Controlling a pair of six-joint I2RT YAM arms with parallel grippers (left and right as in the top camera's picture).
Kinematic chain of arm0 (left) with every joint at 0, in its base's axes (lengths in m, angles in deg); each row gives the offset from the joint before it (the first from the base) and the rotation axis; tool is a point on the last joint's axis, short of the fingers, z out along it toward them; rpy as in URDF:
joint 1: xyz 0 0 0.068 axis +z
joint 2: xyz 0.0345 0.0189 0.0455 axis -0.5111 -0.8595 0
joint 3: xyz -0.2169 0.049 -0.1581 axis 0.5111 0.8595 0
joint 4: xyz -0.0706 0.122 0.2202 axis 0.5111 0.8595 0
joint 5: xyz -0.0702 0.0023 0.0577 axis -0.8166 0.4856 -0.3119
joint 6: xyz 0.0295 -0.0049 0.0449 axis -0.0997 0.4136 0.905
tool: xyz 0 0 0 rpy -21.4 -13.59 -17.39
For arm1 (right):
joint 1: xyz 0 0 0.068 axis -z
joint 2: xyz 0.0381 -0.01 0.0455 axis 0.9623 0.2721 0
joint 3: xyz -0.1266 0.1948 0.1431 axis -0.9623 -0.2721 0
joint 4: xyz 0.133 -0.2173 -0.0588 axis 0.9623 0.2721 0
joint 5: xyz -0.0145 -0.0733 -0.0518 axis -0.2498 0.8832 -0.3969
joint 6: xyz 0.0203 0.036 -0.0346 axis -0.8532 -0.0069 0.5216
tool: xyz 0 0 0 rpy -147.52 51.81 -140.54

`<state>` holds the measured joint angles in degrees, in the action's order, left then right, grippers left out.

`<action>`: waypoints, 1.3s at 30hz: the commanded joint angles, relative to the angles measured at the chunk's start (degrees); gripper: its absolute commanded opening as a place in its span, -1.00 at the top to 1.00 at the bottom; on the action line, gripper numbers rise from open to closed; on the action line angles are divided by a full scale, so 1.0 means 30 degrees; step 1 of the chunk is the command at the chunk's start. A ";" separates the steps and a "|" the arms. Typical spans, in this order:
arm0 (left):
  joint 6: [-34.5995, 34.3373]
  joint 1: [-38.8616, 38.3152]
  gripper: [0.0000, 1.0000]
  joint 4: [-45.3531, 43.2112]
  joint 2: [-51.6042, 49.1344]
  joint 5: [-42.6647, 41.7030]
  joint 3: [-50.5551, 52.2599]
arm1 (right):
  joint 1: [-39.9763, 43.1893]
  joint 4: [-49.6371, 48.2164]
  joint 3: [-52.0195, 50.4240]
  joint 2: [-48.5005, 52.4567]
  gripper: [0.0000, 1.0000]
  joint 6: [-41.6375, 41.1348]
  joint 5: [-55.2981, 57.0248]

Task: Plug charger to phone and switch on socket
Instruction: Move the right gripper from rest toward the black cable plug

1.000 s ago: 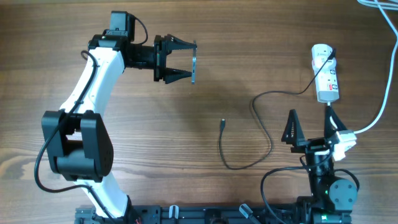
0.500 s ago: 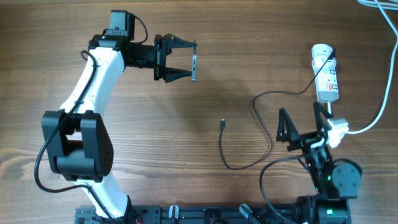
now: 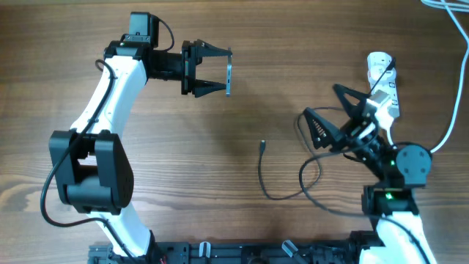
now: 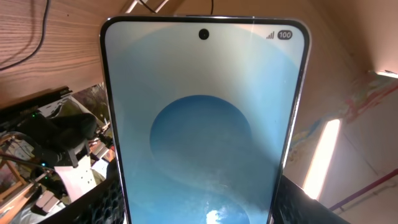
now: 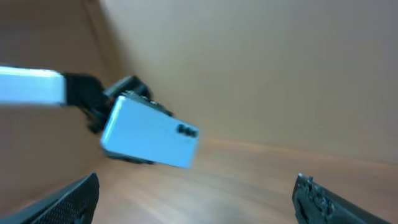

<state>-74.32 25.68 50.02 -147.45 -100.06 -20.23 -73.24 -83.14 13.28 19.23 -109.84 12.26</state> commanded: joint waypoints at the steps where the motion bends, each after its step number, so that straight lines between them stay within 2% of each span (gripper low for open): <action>1: -0.0073 0.0117 -0.26 -0.0073 0.0612 -0.0597 -0.0415 | 0.0058 -0.1756 0.0248 0.2302 -0.99 -0.4328 -0.2994; 8: -0.0073 0.0117 -0.25 -0.0066 0.0612 -0.0597 -0.0415 | 0.0058 -0.2302 0.0255 0.4612 -0.99 -0.4335 -0.4160; 12: -0.0073 0.0117 -0.25 -0.0073 0.0612 -0.0597 -0.0415 | 0.0058 -0.1064 0.0612 0.4707 -0.99 -0.4087 -0.4087; 17: -0.0073 0.0117 -0.25 -0.0073 0.0612 -0.0597 -0.0415 | 0.0058 0.4670 0.2492 0.4707 -1.00 -0.1676 -0.3650; 21: -0.0073 0.0117 -0.25 -0.0066 0.0612 -0.0597 -0.0415 | -0.0051 1.1132 0.4765 0.4707 -0.99 0.0707 -0.1086; 27: -0.0066 0.0109 -0.24 -0.0066 0.0612 -0.0597 -0.0415 | -0.2069 2.1114 0.9085 0.4714 -0.99 0.3752 0.7730; 31: -0.0066 0.0102 -0.23 -0.0066 0.0612 -0.0590 -0.0415 | -0.3206 2.6432 1.2203 0.5217 -0.99 0.3716 1.1533; 34: -0.0066 0.0102 -0.24 -0.0066 0.0612 -0.0590 -0.0415 | -0.3322 2.7583 1.3661 0.5566 -1.00 0.3701 1.1038; 39: -0.0073 0.0102 -0.22 -0.0066 0.0612 -0.0597 -0.0415 | -0.3322 2.5733 1.3712 0.5530 -0.99 0.2076 0.6951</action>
<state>-74.40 25.68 50.02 -147.45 -100.03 -20.23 -82.92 -4.32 53.17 35.23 -100.48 39.38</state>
